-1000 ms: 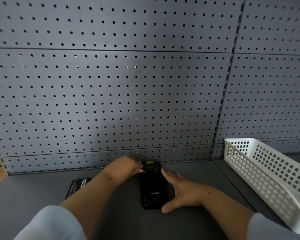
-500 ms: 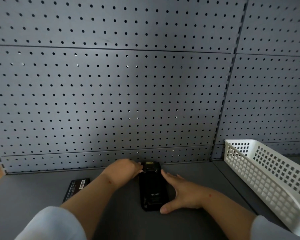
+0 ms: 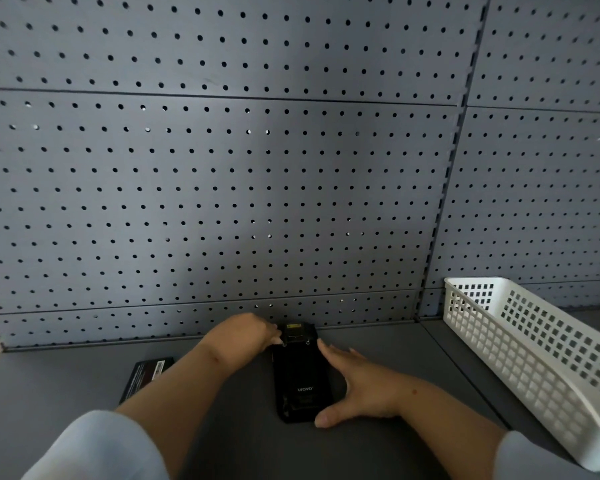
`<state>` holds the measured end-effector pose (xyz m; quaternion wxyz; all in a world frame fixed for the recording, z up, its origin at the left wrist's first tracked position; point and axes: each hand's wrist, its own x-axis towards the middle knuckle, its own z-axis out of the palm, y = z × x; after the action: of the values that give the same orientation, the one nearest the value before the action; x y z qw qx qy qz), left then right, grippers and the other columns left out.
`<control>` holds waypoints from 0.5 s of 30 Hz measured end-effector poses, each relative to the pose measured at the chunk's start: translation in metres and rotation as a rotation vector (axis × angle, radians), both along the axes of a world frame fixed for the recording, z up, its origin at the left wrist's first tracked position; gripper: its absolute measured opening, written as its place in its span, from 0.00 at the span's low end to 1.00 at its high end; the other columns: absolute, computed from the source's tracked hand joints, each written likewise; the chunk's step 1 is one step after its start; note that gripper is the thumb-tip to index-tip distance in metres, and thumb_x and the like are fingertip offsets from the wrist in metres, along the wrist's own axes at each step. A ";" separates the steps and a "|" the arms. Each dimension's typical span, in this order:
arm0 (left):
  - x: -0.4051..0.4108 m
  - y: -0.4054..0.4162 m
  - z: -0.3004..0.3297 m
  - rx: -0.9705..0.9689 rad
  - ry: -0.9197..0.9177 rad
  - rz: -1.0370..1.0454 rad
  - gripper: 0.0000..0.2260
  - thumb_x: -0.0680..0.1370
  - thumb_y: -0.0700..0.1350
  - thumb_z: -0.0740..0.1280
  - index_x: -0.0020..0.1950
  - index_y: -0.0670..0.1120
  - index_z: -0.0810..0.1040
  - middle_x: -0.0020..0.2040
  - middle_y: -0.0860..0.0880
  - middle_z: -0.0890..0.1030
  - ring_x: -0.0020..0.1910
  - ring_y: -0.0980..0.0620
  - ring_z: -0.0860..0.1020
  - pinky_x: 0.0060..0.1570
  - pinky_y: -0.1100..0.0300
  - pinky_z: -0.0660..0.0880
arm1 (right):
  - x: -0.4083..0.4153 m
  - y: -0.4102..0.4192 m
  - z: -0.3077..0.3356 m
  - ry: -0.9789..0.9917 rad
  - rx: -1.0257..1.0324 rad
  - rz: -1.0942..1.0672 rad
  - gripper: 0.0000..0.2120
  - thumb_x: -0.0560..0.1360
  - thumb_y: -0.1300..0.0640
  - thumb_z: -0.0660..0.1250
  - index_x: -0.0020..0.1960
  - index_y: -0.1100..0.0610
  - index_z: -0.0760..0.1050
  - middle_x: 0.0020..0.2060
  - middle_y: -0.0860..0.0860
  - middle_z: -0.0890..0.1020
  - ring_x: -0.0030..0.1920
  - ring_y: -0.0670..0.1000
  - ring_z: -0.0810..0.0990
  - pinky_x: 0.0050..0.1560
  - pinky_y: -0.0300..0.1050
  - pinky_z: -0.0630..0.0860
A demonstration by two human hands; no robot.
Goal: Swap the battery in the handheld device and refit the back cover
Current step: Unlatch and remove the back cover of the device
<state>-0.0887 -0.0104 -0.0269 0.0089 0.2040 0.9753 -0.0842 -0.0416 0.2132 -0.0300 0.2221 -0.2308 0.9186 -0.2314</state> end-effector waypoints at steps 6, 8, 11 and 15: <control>0.004 0.006 -0.003 -0.013 0.096 0.028 0.15 0.81 0.45 0.52 0.55 0.41 0.76 0.56 0.43 0.79 0.55 0.44 0.77 0.54 0.51 0.72 | 0.000 -0.001 -0.002 -0.002 0.005 0.001 0.55 0.63 0.38 0.72 0.74 0.45 0.36 0.77 0.45 0.44 0.76 0.55 0.37 0.76 0.55 0.43; 0.011 0.006 -0.002 0.045 0.148 0.018 0.15 0.81 0.47 0.52 0.55 0.41 0.75 0.56 0.43 0.80 0.55 0.44 0.77 0.54 0.52 0.71 | 0.000 -0.001 -0.002 0.001 0.008 -0.001 0.55 0.63 0.38 0.72 0.74 0.45 0.36 0.77 0.45 0.44 0.76 0.55 0.37 0.76 0.54 0.43; 0.028 0.007 -0.003 0.217 0.157 0.027 0.19 0.81 0.51 0.51 0.63 0.42 0.72 0.63 0.44 0.77 0.60 0.47 0.75 0.58 0.56 0.69 | 0.000 -0.001 0.000 0.003 0.021 0.003 0.55 0.63 0.38 0.72 0.74 0.45 0.36 0.77 0.45 0.44 0.76 0.55 0.38 0.76 0.53 0.44; 0.055 -0.001 -0.005 0.488 -0.205 0.069 0.50 0.63 0.77 0.47 0.75 0.46 0.48 0.77 0.48 0.51 0.75 0.53 0.53 0.70 0.64 0.49 | 0.000 -0.002 0.001 -0.012 0.015 0.013 0.56 0.62 0.37 0.72 0.74 0.45 0.35 0.77 0.45 0.45 0.76 0.55 0.38 0.76 0.55 0.44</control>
<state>-0.0334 -0.0110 -0.0320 0.0609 0.1744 0.9671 0.1748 -0.0418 0.2110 -0.0291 0.2310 -0.2336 0.9174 -0.2246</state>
